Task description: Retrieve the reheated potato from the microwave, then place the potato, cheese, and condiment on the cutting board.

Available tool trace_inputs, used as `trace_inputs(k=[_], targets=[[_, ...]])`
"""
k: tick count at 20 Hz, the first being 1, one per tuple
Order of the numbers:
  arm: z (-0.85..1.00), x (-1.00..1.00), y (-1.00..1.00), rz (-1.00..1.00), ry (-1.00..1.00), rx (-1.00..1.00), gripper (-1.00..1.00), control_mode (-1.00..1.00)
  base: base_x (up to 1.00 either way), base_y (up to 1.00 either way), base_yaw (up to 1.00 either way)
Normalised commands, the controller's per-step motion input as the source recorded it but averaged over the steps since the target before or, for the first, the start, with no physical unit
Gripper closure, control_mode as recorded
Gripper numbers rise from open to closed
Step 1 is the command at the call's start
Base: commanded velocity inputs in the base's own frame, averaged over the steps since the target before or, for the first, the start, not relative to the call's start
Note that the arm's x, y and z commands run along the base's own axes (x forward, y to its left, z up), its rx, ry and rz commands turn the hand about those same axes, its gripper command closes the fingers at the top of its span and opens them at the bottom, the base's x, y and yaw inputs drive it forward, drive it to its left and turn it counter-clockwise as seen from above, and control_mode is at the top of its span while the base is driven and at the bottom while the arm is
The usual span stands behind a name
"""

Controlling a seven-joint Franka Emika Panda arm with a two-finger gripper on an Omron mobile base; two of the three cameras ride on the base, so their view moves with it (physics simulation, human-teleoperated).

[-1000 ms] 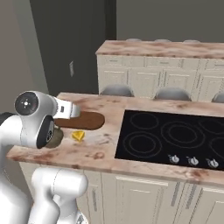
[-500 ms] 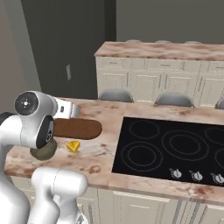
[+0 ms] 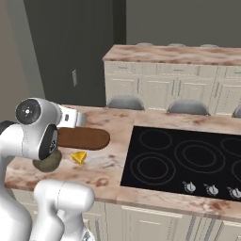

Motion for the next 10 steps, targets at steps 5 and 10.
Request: trace_inputs(k=[5,10], targets=[[0.0,0.0,0.0,0.0,0.0,0.0,1.0,1.0,0.0,0.0,0.0],[0.0,0.0,0.0,0.0,0.0,0.0,1.0,1.0,0.0,0.0,0.0]])
